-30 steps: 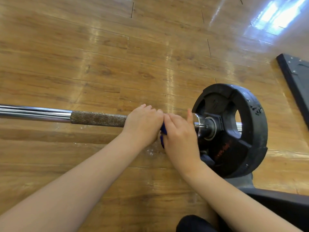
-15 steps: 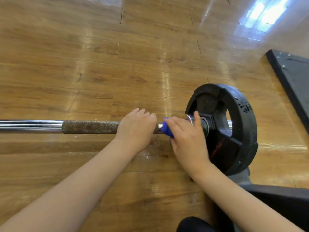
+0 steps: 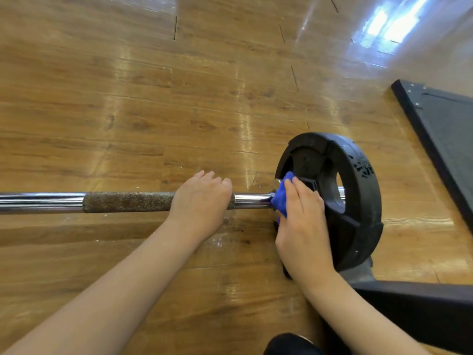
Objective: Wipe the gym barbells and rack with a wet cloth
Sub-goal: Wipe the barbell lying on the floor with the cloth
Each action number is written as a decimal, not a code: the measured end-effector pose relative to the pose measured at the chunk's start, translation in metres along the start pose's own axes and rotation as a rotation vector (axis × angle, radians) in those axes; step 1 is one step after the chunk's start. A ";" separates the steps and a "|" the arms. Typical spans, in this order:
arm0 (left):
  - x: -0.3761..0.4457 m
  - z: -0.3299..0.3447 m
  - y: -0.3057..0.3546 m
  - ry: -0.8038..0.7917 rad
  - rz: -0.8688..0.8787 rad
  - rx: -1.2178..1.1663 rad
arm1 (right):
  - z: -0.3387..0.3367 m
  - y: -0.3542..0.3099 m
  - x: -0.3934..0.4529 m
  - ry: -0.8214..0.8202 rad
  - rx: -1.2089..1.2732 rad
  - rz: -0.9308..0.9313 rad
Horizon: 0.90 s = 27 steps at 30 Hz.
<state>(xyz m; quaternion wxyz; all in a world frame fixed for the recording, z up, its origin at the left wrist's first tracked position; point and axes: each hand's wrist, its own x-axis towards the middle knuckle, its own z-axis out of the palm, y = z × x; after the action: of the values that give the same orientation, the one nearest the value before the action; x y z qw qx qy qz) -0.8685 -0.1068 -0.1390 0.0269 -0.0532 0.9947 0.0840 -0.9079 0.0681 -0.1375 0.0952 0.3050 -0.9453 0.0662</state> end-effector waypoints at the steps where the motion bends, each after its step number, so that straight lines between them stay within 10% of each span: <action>1: 0.000 -0.001 0.000 -0.014 -0.001 -0.002 | -0.001 0.001 -0.004 -0.010 -0.022 0.001; 27: -0.001 -0.003 0.003 0.003 -0.024 0.005 | -0.025 -0.011 -0.011 -0.213 -0.023 0.062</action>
<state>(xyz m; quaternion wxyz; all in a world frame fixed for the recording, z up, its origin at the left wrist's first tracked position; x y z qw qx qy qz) -0.8678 -0.1046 -0.1361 0.0263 -0.0651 0.9942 0.0809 -0.8886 0.0700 -0.1152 -0.0047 0.2796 -0.9598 0.0256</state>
